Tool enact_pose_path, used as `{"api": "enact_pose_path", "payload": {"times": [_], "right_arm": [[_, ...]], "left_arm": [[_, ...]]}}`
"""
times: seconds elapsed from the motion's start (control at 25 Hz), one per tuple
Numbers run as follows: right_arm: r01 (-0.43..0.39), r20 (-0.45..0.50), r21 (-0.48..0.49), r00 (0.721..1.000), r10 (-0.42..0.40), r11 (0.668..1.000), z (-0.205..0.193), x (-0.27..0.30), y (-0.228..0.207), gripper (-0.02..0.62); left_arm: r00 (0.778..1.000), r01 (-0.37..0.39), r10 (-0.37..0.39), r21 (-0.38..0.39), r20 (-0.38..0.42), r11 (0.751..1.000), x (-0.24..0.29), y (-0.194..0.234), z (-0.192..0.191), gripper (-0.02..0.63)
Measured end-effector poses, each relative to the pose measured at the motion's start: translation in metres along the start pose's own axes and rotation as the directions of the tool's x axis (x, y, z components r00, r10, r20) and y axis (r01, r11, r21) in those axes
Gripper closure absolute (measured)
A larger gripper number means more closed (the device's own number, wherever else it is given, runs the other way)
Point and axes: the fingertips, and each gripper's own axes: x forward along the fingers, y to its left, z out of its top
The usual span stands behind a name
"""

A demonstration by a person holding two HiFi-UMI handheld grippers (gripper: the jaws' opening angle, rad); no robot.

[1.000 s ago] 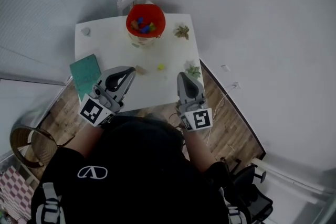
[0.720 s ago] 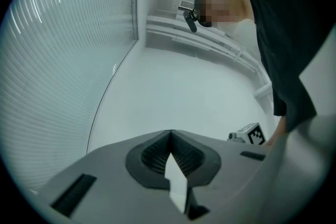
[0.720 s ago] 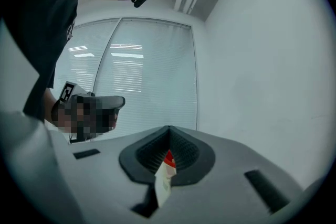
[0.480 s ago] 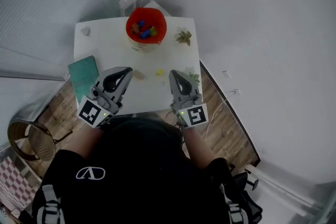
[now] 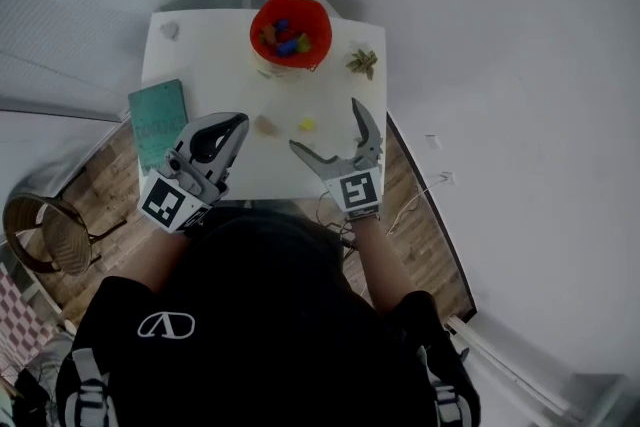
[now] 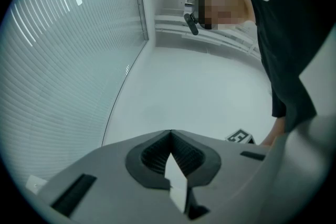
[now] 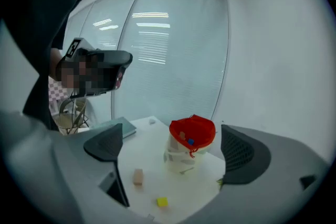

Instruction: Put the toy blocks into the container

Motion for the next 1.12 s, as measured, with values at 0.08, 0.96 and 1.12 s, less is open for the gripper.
{"api": "enact_pose_path", "payload": {"times": [0.08,0.96,1.12], "right_arm": [[-0.048,-0.057,-0.02,0.997,0.047,0.999,-0.017,0.011,0.001,0.02],[-0.391,-0.743,0.085,0.588,0.32,0.916,-0.271,0.096,0.029,0.265],[-0.423,-0.787,0.106,0.517,0.335,0.9,-0.29,0.099,0.032,0.344]], "left_arm": [[1.0,-0.011,0.011,-0.003,0.004,1.0,-0.002,0.003,-0.001,0.601],[0.996,-0.084,0.083,-0.022,-0.038,0.996,-0.019,0.014,-0.018,0.601],[0.994,-0.093,0.092,-0.021,-0.055,0.995,-0.022,0.011,-0.021,0.601]]}}
